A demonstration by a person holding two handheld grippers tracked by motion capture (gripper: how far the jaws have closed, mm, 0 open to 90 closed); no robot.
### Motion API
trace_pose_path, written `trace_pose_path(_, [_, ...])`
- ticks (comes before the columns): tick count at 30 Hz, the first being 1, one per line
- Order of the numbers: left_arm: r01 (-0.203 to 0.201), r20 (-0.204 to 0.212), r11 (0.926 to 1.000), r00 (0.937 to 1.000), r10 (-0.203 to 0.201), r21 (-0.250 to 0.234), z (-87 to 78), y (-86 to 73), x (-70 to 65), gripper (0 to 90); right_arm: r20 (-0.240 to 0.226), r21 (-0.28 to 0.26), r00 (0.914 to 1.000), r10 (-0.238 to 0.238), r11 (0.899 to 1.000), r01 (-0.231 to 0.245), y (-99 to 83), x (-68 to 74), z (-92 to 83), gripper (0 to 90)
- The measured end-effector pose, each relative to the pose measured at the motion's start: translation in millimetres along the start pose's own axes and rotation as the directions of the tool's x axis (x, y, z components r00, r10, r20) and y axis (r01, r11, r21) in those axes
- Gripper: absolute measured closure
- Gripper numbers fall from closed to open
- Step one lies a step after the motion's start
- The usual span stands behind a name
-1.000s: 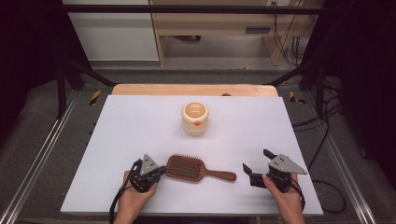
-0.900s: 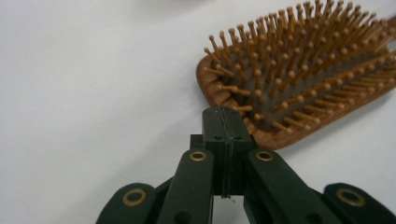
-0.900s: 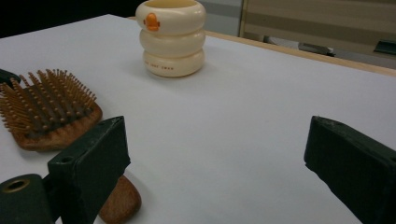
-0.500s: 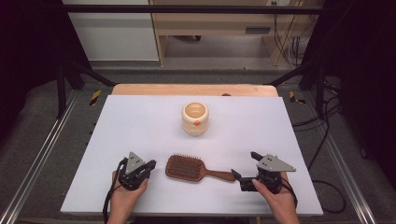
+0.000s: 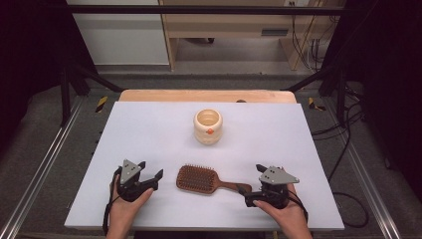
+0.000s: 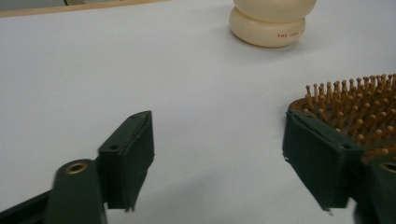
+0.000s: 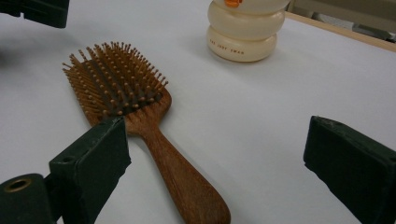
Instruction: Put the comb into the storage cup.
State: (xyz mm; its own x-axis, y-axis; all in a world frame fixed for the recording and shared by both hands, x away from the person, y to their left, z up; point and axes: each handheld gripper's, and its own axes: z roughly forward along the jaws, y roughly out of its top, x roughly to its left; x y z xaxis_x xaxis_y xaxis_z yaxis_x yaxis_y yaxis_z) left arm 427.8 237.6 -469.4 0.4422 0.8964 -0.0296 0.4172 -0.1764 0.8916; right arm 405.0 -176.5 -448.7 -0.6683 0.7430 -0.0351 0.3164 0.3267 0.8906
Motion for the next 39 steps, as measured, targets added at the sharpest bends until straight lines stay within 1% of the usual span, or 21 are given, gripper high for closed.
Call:
trace_pose_path(1, [0.007,-0.007,0.9999,1.0,-0.007,-0.009,-0.7,0.6,1.0,17.3,-0.015,0.014,0.9999,-0.004,1.0,0.004,0.8,0.9,1.1,7.1])
trace_pose_path(2, [0.007,-0.007,0.9999,1.0,-0.007,-0.009,-0.7,0.6,1.0,15.5,-0.021,0.023,0.9997,-0.01,1.0,0.01,1.1,1.6,1.7,7.1])
trace_pose_path(3, [0.01,-0.006,0.9998,0.9999,-0.01,-0.015,-0.9,1.0,1.2,15.5,-0.021,0.023,0.9997,-0.01,1.0,0.01,1.1,1.6,1.7,7.1])
trace_pose_path(4, [0.015,-0.005,0.9996,0.9999,-0.015,-0.023,-0.9,1.3,1.1,11.8,-0.03,0.028,0.9994,-0.015,0.999,0.016,1.2,3.8,2.3,7.1])
trace_pose_path(6, [0.017,-0.004,0.9996,0.9998,-0.017,-0.024,-0.5,1.6,1.1,9.8,-0.044,0.029,0.999,-0.011,0.999,0.012,1.7,5.7,2.7,7.1])
trace_pose_path(7, [0.02,-0.002,0.9995,0.9998,-0.02,-0.026,-0.3,1.5,1.3,9.8,-0.044,0.029,0.999,-0.011,0.999,0.012,1.7,5.7,2.7,7.1])
trace_pose_path(12, [0.022,-0.001,0.9992,0.9998,-0.022,-0.032,-1.4,1.2,2.8,6.9,-0.066,0.048,0.9974,-0.029,0.998,0.032,4.3,10.7,6.5,7.0])
trace_pose_path(14, [0.029,0.004,0.999,0.9996,-0.029,-0.034,-1.4,1.1,4.0,6.7,-0.07,0.051,0.9971,-0.029,0.998,0.032,4.8,11.6,7.3,7.0])
trace_pose_path(16, [0.035,0.004,0.9987,0.9994,-0.035,-0.038,-1.7,1.4,6.4,5.9,-0.076,0.065,0.9967,-0.029,0.997,0.034,5.5,12.6,9.3,7.0])
trace_pose_path(23, [0.058,-0.008,0.9969,0.9982,-0.059,-0.052,-3.5,3.0,14.3,5.1,-0.089,0.101,0.9951,-0.043,0.994,0.052,6.0,17.4,14.2,7.5])
trace_pose_path(29, [0.052,-0.008,0.9971,0.9986,-0.053,-0.054,-3.3,2.7,15.6,4.8,-0.098,0.117,0.9943,-0.042,0.992,0.053,6.9,19.6,15.2,7.7])
trace_pose_path(34, [0.043,-0.004,0.9979,0.9991,-0.043,-0.049,-2.6,2.2,15.4,4.6,-0.117,0.128,0.9925,-0.036,0.991,0.051,10.0,22.0,17.1,7.7])
trace_pose_path(35, [0.042,-0.002,0.9979,0.9991,-0.043,-0.049,-2.7,2.3,15.5,4.6,-0.125,0.14,0.9915,-0.037,0.989,0.054,11.8,23.4,18.9,7.7])
trace_pose_path(38, [0.043,-0.001,0.9978,0.9991,-0.043,-0.05,-2.6,2.6,15.6,4.6,-0.135,0.153,0.9899,-0.046,0.986,0.066,13.7,24.7,20.7,7.8])
trace_pose_path(39, [0.041,-0.003,0.9978,0.9991,-0.041,-0.051,-2.3,2.9,15.5,4.5,-0.141,0.169,0.9883,-0.058,0.982,0.081,15.7,25.5,22.3,7.9])
